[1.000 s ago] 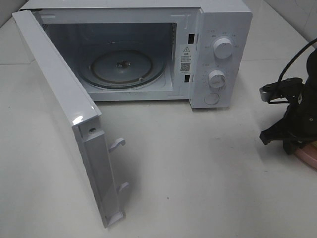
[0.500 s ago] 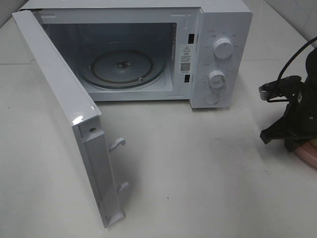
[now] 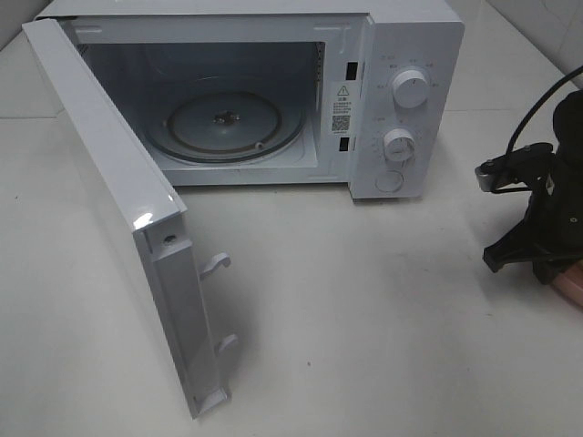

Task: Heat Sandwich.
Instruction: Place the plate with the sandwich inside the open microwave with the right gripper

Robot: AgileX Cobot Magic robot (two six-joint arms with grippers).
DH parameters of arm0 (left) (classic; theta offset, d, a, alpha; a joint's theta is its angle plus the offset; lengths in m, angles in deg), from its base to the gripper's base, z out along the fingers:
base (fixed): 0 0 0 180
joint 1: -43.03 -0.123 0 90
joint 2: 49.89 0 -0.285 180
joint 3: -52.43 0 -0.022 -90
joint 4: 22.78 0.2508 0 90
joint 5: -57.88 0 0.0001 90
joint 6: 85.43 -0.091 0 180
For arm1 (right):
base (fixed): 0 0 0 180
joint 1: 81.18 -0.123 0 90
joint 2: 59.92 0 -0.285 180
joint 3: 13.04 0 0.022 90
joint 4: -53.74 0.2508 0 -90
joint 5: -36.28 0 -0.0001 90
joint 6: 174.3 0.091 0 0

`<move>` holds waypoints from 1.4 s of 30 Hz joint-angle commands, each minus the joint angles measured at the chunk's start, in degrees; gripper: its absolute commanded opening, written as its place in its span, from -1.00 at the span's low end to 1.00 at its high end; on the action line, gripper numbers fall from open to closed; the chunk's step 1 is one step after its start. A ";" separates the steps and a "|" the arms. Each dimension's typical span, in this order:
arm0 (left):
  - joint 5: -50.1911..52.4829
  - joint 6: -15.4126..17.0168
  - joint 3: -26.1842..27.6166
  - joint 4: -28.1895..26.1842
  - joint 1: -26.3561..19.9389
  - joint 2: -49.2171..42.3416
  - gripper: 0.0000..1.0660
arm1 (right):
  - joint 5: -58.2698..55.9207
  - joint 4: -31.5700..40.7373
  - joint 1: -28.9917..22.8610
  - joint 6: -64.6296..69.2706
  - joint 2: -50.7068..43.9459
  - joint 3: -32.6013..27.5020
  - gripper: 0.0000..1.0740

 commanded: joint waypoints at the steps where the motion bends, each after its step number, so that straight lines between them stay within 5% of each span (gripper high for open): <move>1: 0.52 0.52 -0.06 -0.34 -0.06 -0.97 0.88 | -2.98 -2.69 -1.38 3.32 -0.46 0.11 -1.00; 27: 0.52 0.52 -0.06 -0.34 -0.06 -0.97 0.88 | -14.50 -4.76 -6.76 5.27 -12.83 -0.92 -1.00; 42: 0.52 0.52 -0.06 -0.34 -0.06 -0.97 0.88 | -15.41 -4.07 -11.80 5.33 -18.56 -6.36 -1.00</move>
